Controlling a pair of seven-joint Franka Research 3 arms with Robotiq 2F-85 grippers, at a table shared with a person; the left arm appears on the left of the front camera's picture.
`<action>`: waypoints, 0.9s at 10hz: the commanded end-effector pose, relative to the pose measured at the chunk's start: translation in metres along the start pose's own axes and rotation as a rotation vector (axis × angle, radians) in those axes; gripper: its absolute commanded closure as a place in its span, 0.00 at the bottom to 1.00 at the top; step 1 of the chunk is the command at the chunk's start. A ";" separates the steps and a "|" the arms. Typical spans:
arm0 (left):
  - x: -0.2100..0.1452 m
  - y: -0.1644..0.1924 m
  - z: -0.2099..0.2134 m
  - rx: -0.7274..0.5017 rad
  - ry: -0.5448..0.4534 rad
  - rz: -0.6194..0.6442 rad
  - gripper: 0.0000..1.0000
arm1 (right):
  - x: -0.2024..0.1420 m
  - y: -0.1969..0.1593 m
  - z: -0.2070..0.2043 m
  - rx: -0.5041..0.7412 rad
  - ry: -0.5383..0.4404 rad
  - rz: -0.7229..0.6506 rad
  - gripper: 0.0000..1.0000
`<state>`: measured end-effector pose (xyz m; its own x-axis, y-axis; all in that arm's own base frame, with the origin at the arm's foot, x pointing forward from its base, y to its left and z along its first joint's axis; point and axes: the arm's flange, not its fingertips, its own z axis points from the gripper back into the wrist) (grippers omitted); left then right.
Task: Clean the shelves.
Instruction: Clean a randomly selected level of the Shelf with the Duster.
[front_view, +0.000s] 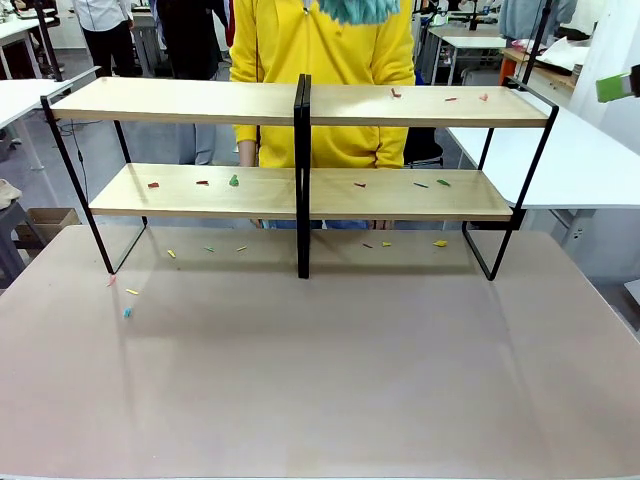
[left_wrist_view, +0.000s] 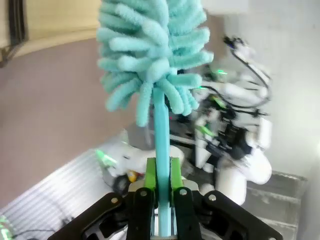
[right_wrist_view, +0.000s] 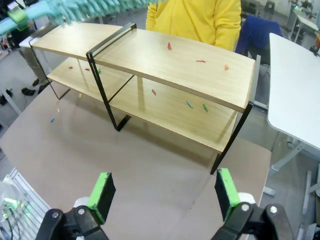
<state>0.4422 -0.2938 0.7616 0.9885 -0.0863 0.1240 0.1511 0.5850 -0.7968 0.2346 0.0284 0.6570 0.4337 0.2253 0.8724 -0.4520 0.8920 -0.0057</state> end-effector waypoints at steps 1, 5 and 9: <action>0.016 -0.019 -0.025 0.156 -0.080 0.069 0.88 | 0.000 -0.001 0.000 0.006 -0.002 -0.003 0.00; 0.035 -0.046 -0.092 0.381 -0.088 0.098 0.88 | 0.000 -0.001 0.000 0.006 -0.002 -0.003 0.00; 0.046 -0.045 -0.132 0.487 -0.075 0.096 0.88 | 0.000 -0.001 0.000 0.006 -0.002 -0.003 0.00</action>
<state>0.4750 -0.4180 0.7128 0.9896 0.0327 0.1402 0.0385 0.8783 -0.4766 0.2346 0.0285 0.6570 0.4338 0.2255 0.8724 -0.4521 0.8919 -0.0058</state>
